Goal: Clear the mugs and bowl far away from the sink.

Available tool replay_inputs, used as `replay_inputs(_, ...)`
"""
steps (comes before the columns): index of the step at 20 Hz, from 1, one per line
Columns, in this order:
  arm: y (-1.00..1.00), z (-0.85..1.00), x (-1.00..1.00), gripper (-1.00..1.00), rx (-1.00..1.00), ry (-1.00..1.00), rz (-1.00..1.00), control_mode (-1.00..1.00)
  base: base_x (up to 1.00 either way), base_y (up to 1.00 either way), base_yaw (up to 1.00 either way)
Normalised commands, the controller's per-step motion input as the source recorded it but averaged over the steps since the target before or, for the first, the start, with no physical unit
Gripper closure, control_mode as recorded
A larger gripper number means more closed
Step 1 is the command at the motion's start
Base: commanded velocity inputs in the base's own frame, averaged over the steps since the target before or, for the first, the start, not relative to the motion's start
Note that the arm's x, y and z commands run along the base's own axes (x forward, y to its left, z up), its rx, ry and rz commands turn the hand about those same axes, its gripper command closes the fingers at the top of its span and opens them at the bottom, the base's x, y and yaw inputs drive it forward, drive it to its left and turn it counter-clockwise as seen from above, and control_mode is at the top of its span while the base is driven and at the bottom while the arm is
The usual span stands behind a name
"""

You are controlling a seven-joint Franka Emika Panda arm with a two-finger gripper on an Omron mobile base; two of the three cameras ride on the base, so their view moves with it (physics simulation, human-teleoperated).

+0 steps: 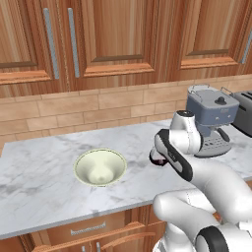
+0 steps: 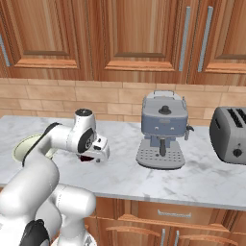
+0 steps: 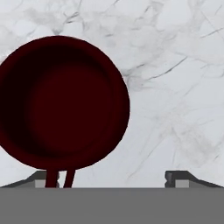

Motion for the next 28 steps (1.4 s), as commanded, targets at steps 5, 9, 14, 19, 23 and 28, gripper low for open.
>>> replay_inputs(5, 0.01, 0.49, -0.23, -1.00, -0.01, 0.00, -0.06, -1.00, 0.00, 0.00, 0.00)
replay_inputs(9, 0.00, 0.06, -0.14, -1.00, -0.03, -0.10, -0.05, -1.00, 0.00, 0.00, 0.00)
replay_inputs(14, 0.00, -0.11, -0.01, -1.00, -0.02, -0.03, -0.06, -1.00, 0.00, 0.00, 0.00)
replay_inputs(19, 0.00, -0.54, 0.04, -1.00, -0.03, 0.01, -0.06, -1.00, 0.00, 0.00, 0.00)
replay_inputs(23, 0.00, -0.56, 0.00, -1.00, -0.01, 0.02, -0.06, -1.00, 0.00, 0.00, 0.00)
replay_inputs(28, 0.00, -0.48, 0.00, -1.00, 0.00, 0.00, -0.05, -1.00, 0.00, 0.00, 0.00)
